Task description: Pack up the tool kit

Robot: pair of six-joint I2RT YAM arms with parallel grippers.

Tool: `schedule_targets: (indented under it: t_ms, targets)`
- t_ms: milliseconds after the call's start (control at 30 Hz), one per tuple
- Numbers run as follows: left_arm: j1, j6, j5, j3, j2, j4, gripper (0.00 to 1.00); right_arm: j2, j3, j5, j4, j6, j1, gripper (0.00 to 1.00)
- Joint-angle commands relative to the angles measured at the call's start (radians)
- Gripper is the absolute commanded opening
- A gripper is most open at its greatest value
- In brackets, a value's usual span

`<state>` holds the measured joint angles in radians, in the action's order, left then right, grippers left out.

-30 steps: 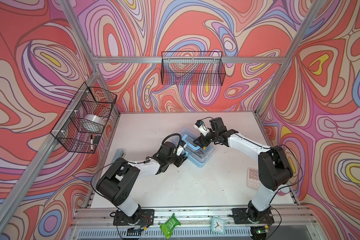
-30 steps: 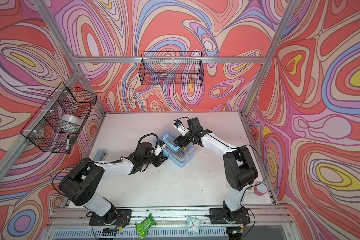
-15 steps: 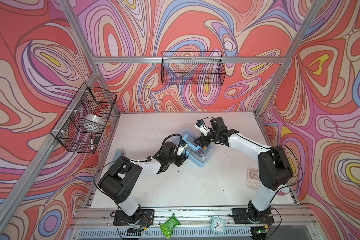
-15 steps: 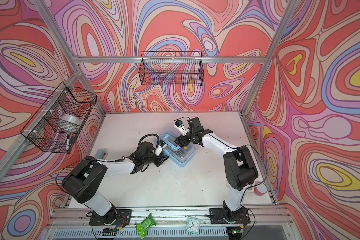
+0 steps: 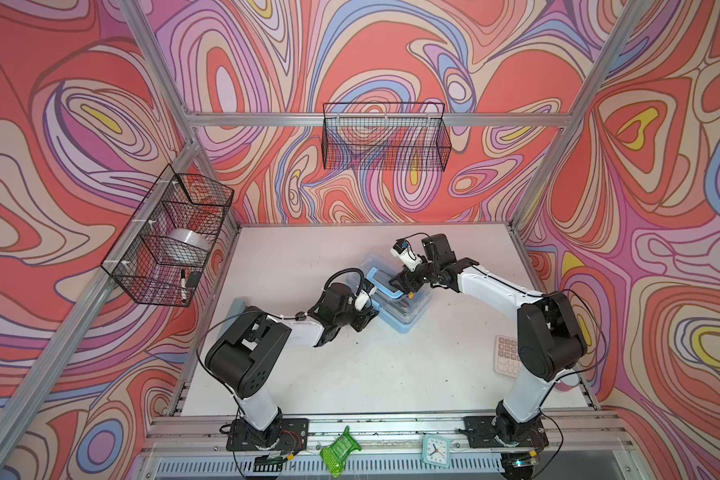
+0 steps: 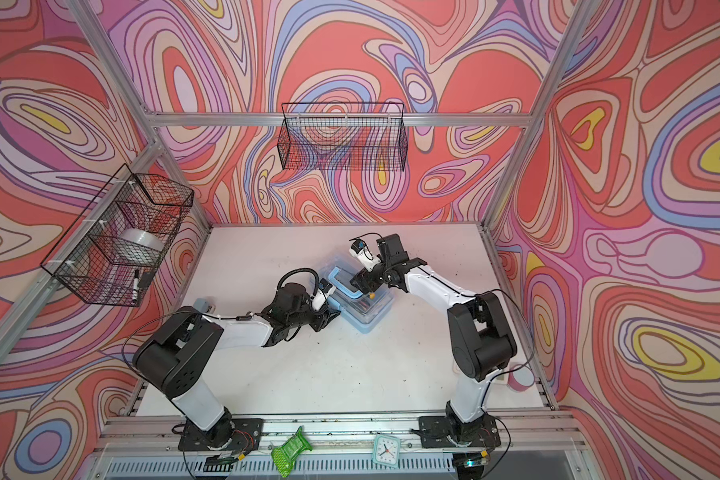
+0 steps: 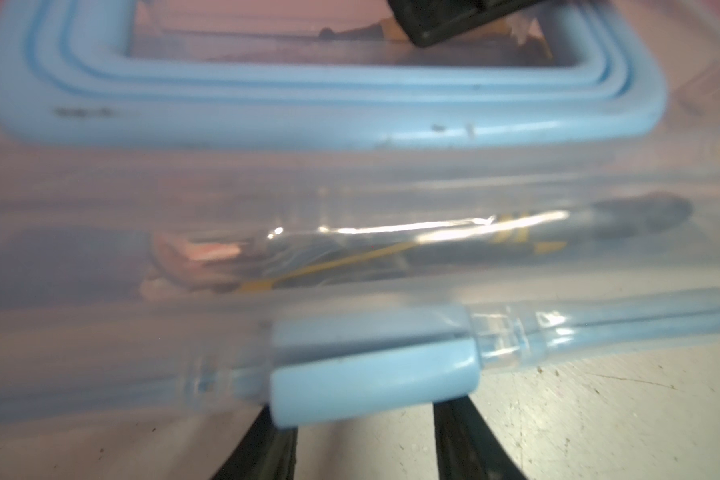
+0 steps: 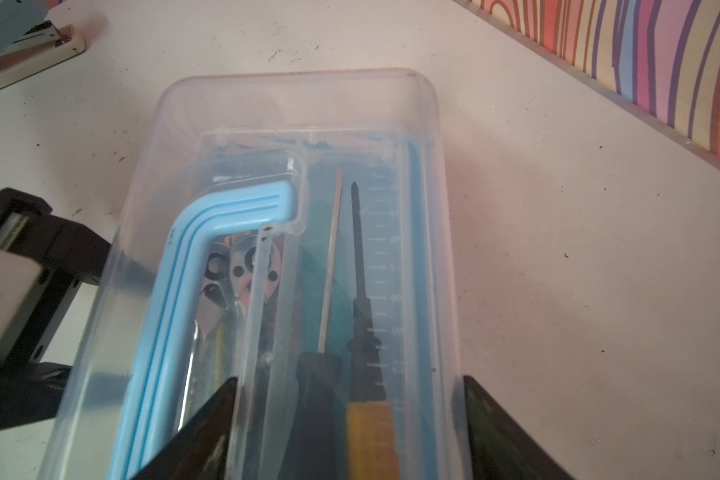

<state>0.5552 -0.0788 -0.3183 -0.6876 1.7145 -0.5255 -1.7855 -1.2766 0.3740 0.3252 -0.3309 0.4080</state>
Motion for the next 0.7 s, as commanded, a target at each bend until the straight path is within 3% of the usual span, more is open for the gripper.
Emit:
schedule_targets:
  t_ms: [0, 167, 400, 667]
  targets:
    - [-0.015, 0.043, 0.001, -0.049, 0.033, -0.189, 0.31, -0.033, 0.074, 0.077, 0.243, -0.098, 0.04, 0.61]
    - [-0.017, 0.06, 0.0, -0.03, 0.046, -0.25, 0.33, -0.03, 0.077, 0.06, 0.239, -0.081, 0.039, 0.61]
    - [-0.017, 0.062, 0.032, -0.021, 0.02, -0.204, 0.56, -0.04, 0.073, 0.048, 0.22, -0.033, 0.04, 0.61]
    - [-0.016, 0.074, 0.081, -0.002, -0.024, -0.136, 0.7, -0.043, 0.071, 0.017, 0.19, 0.02, 0.039, 0.62]
